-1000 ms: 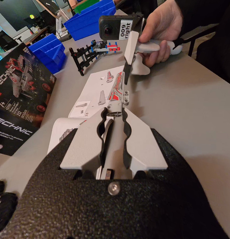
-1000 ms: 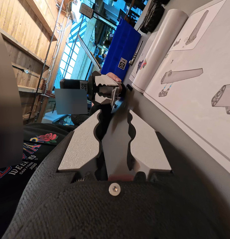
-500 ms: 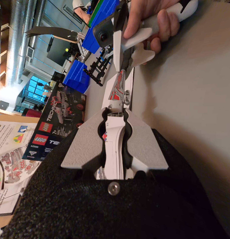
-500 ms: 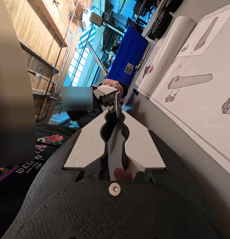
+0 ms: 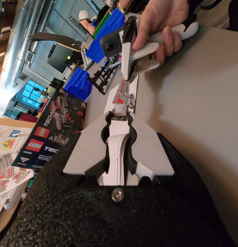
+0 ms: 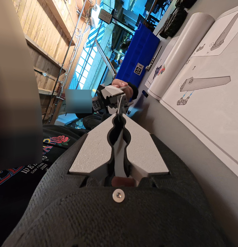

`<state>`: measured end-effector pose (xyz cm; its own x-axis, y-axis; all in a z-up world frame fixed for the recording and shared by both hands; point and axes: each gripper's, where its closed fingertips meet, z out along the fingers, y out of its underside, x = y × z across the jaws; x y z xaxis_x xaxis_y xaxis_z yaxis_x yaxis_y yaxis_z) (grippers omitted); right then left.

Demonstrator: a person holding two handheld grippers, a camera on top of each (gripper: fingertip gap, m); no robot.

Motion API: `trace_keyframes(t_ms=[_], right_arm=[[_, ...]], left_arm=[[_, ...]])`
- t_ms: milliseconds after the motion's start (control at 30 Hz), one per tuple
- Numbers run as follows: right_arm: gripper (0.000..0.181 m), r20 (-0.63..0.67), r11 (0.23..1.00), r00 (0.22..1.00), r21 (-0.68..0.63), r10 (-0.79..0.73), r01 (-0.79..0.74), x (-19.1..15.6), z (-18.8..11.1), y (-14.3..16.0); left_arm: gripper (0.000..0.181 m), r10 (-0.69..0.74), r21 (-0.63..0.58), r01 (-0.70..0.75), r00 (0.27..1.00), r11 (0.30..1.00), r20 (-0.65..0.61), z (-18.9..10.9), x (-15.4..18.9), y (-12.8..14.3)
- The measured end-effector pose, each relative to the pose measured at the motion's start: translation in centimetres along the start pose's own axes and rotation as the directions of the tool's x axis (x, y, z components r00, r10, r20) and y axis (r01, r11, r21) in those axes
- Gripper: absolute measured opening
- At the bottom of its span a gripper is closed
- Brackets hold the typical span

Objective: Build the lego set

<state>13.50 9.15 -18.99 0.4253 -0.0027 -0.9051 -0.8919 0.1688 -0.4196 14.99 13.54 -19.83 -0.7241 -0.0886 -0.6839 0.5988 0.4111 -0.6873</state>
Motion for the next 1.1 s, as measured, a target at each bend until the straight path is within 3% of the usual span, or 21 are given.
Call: trace_keyframes(t_ms=[167, 233, 400, 467, 567, 700, 867, 933, 1100], right_arm=[[0.0, 0.011, 1.0, 1.0, -0.006, -0.008, 0.008, -0.2, 0.0, 0.1], [0.0, 0.024, 1.0, 0.999, -0.008, -0.023, 0.023, -0.5, 0.0, 0.1], [0.0, 0.03, 0.993, 0.993, -0.02, -0.113, 0.113, -1.1, 0.4, 0.2], [0.0, 0.02, 0.981, 0.982, -0.05, -0.187, 0.188, -1.3, 0.8, 0.6], [0.0, -0.008, 0.941, 0.945, -0.1, -0.327, 0.325, -1.8, 1.3, 1.0], [0.0, -0.044, 0.848, 0.852, -0.143, -0.521, 0.511, -2.7, 1.4, 1.1], [0.0, -0.032, 0.736, 0.74, -0.137, -0.672, 0.663, -3.9, 0.8, 1.2], [0.0, -0.019, 0.732, 0.734, -0.102, -0.679, 0.674, -4.7, 0.7, 1.2], [0.0, 0.029, 0.756, 0.76, -0.08, -0.65, 0.65, -5.5, 0.1, 1.9]], left_arm=[[0.021, -0.157, 0.015, 0.158, 0.986, 0.987, -0.047, -0.1, 0.2, 0.1], [0.032, -0.296, 0.003, 0.298, 0.949, 0.955, -0.112, -0.2, 0.5, 0.1], [0.062, -0.622, -0.028, 0.654, 0.704, 0.756, -0.342, -1.4, 0.8, -1.7], [0.061, -0.698, -0.046, 0.737, 0.616, 0.675, -0.365, -1.4, -0.1, -2.2], [0.052, -0.74, -0.103, 0.76, 0.577, 0.642, -0.347, -0.9, -0.8, -2.1], [0.047, -0.729, -0.182, 0.739, 0.533, 0.648, -0.43, -0.5, 0.2, -3.9], [0.034, -0.761, -0.202, 0.794, 0.424, 0.574, -0.491, 0.5, 0.7, -5.8], [0.032, -0.766, -0.197, 0.81, 0.4, 0.552, -0.504, 0.9, 1.0, -6.1], [0.007, -0.758, -0.138, 0.869, 0.326, 0.476, -0.565, 0.8, 0.9, -8.1]])
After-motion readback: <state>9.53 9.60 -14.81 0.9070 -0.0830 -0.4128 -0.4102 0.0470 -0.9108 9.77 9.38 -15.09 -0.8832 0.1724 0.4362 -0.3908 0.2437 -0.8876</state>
